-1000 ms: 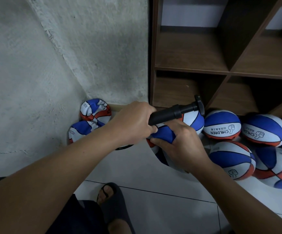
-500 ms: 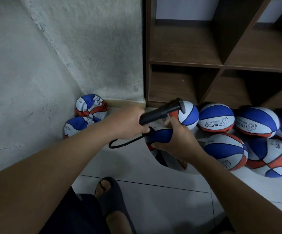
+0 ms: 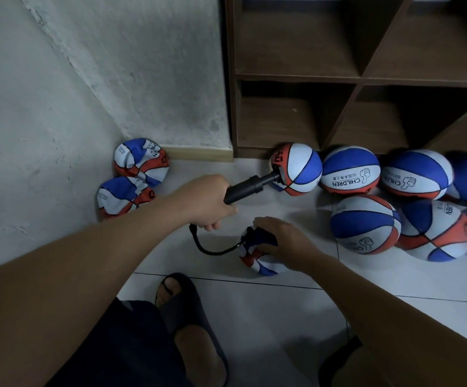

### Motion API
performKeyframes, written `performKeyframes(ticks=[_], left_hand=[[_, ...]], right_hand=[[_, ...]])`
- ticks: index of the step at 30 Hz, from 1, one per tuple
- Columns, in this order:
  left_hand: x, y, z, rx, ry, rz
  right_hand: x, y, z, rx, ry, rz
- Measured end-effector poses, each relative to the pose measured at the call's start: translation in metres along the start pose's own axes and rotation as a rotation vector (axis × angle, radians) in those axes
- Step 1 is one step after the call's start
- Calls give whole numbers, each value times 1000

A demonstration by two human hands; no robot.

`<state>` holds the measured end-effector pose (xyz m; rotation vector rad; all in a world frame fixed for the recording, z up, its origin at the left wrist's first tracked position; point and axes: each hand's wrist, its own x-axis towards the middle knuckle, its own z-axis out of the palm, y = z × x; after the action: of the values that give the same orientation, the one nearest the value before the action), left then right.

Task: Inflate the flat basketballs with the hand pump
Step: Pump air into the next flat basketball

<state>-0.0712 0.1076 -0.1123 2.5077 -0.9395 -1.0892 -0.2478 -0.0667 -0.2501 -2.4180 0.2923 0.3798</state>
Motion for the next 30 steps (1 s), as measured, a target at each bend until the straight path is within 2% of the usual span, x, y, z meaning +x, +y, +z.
performKeyframes(ticks=[3, 7, 11, 17, 19, 24, 27, 30], left_hand=[[5, -8, 1, 48, 7, -2], [14, -13, 4, 190, 55, 37], [24, -17, 9, 318, 63, 90], [29, -19, 19, 402, 21, 132], [29, -20, 22, 409, 12, 141], [25, -20, 26, 403, 10, 161], [20, -23, 30, 408, 7, 172], [17, -34, 29, 391, 3, 153]], right_hand=[[1, 0, 4, 47, 19, -8], [3, 0, -12, 204, 83, 167], [-2, -8, -36, 592, 265, 306], [-11, -36, -50, 1064, 445, 332], [-12, -45, -53, 1084, 434, 309], [-12, -56, -47, 824, 400, 217], [-16, -60, -44, 737, 433, 236], [-24, -52, -51, 649, 536, 341]])
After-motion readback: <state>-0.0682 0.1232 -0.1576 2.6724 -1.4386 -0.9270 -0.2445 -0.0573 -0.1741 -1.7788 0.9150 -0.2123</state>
